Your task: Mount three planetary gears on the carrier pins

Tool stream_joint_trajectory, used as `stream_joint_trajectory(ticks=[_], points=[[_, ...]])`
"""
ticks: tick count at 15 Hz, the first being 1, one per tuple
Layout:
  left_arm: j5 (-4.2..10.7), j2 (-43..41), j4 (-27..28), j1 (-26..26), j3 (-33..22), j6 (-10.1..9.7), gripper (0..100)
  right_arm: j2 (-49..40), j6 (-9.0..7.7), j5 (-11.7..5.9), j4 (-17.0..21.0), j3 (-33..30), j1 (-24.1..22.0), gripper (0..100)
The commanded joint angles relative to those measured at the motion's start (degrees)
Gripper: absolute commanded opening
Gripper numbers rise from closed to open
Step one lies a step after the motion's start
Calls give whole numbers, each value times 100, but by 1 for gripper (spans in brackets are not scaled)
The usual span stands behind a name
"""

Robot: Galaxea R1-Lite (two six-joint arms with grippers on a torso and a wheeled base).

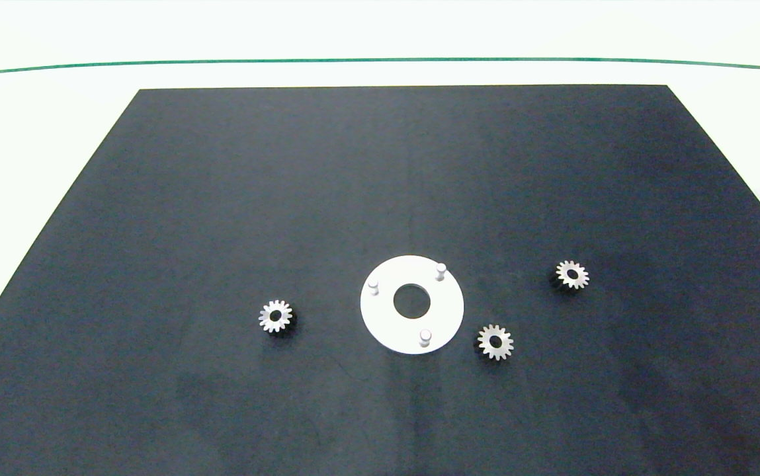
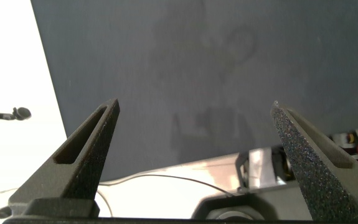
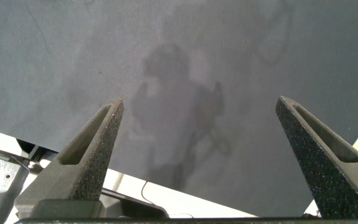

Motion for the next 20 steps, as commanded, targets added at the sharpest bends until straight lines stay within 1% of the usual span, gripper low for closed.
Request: stream_joint_trajectory(ticks=[1,2,3,4,5,6,7,8,9,11,13,15,16,18,19,20], points=[[-4,1163,-810,-43,306,210,100,68,-13,-12,-3,-16,-41,100],[-4,1497,-1065,-52,306,307,100,85,-13,-12,-12,-16,-41,100],[5,1735,-1293,-69,306,359,100,94,-13,-12,-12,-16,-23,100],[5,2034,-1522,-245,306,447,100,103,-4,-12,-12,-16,-23,100],[14,2332,-1715,-482,298,491,100,111,-4,-12,-12,-16,-32,100],[199,2693,-1988,-711,289,500,100,129,-4,-12,-12,-16,-32,100],[506,3000,-2304,-992,289,500,100,129,-13,-12,-21,-16,-32,100],[691,3273,-2568,-1317,289,465,100,129,-13,-12,-21,-16,-41,100],[708,3449,-2682,-1502,289,447,100,138,-13,-21,-21,-16,-41,100],[717,3835,-2691,-1845,210,430,100,322,-13,-21,-21,-7,-50,100],[717,4117,-2700,-1862,69,359,100,516,-22,-21,-12,2,-14,100],[717,4354,-2700,-1853,-177,359,100,630,-110,-30,49,-16,-14,100],[717,4468,-2691,-1853,-309,359,100,639,-180,-48,190,-7,-14,100],[717,4635,-2691,-1871,-476,368,100,639,-198,-48,744,-60,3,100],[717,4705,-2691,-1880,-529,368,100,621,-198,-48,902,-60,3,100],[717,4793,-2700,-1932,-555,359,100,595,-198,-48,972,-60,3,100]])
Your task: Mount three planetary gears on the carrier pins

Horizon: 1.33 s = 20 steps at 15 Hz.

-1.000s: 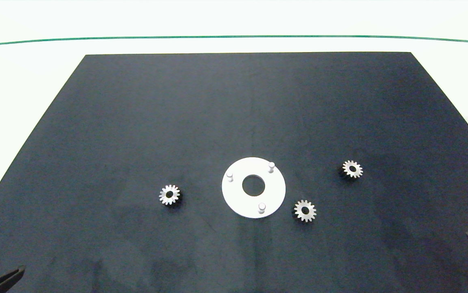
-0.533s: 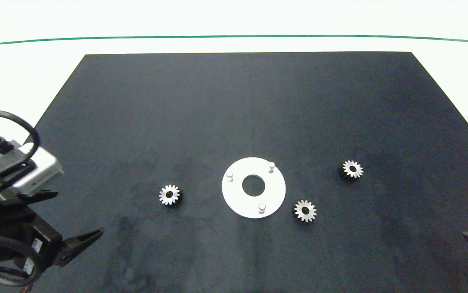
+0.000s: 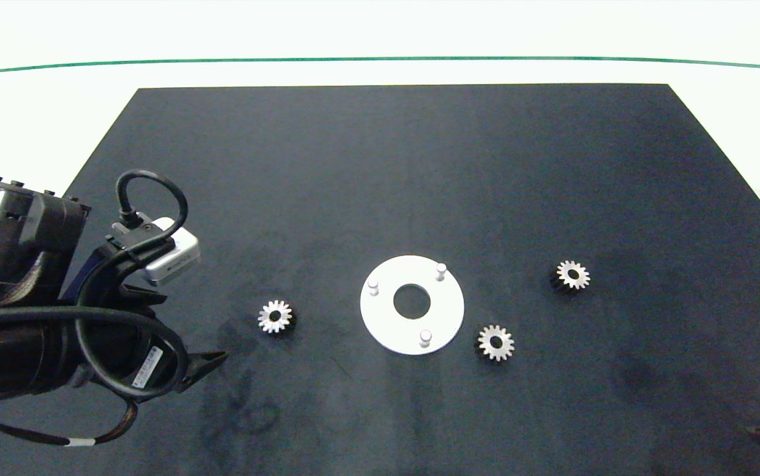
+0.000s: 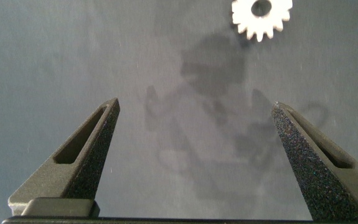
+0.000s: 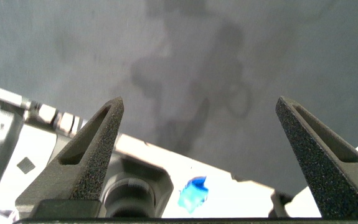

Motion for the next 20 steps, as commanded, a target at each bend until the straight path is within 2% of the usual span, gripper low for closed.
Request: stream_joint_trajectory(ticks=[1,2,6,9,12,16,20], points=[[6,321,2,-90,-138,6,100,-47,-13,-1,109,-18,12,100],[6,400,-7,-108,-138,6,100,-56,-13,-1,118,-27,3,100],[15,901,-77,-433,-401,-337,100,-64,-13,-10,109,-44,-15,100],[15,1033,-323,-565,-419,-398,100,-64,-13,-10,109,-141,-32,100],[15,1103,-359,-652,-428,-697,100,-38,-13,-10,118,-255,-32,100],[42,1305,-622,-661,-410,-697,100,-56,-22,-19,118,-247,-32,100],[42,1384,-640,-635,-410,-697,100,-64,-22,-10,118,-211,-23,100]])
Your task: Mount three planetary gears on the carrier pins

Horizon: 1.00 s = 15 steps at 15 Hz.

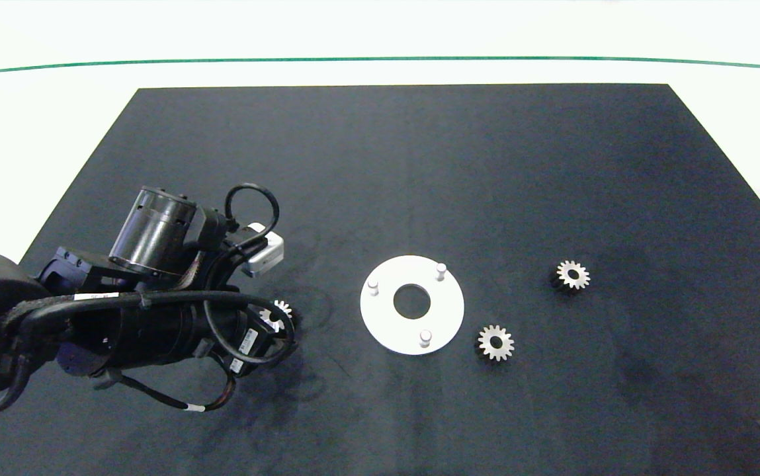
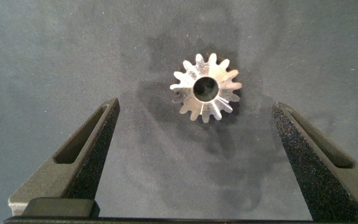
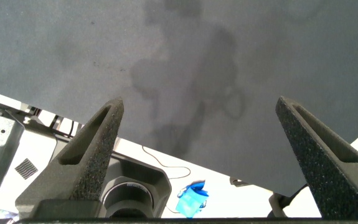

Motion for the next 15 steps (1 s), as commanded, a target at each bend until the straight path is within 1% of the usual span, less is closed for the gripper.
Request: stream_joint_trajectory(ticks=[1,3,5,7,15], points=[[5,59,3,22,12,6,100,-19,-11,5,29,23,7,100],[5,173,-59,22,-15,-3,100,-46,-11,5,29,5,7,100],[5,269,-305,22,21,-3,100,-54,-11,5,29,5,7,100],[5,305,-384,-4,12,-3,95,-72,-11,-4,29,5,7,100],[5,331,-393,-4,73,-3,79,-169,-20,5,29,-4,7,100]])
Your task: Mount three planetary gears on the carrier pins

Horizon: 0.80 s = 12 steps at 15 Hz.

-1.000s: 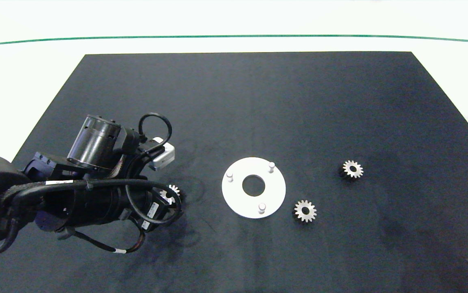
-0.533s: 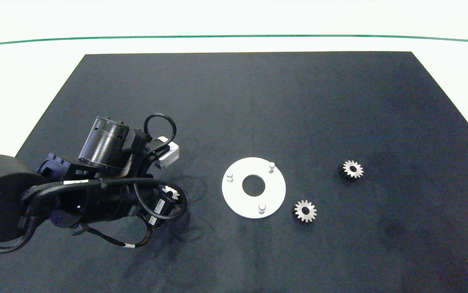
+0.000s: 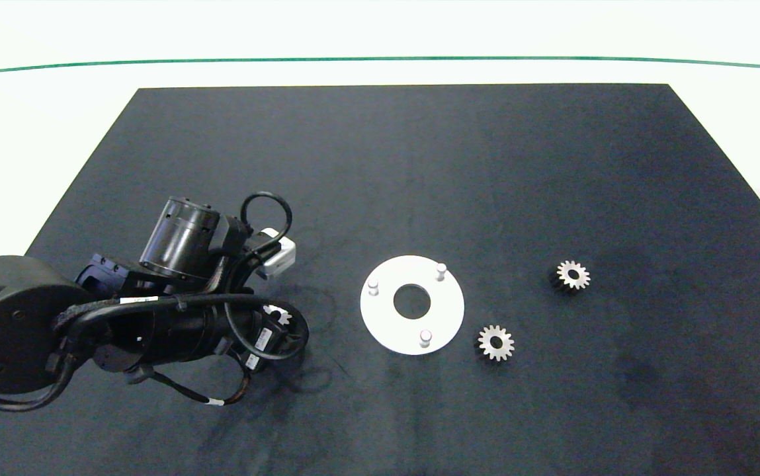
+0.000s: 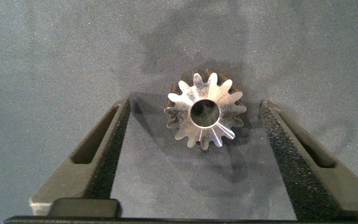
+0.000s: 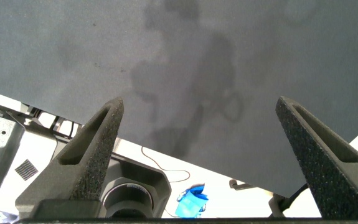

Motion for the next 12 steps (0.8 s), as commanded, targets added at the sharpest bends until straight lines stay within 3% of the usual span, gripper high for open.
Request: stream_joint_trajectory(ticks=[1,12], points=[[7,-2,-14,-29,80,-3,77,-51,-12,-1,29,-9,3,100],[7,-2,-225,-20,106,15,55,-51,-38,-1,20,-18,3,100]])
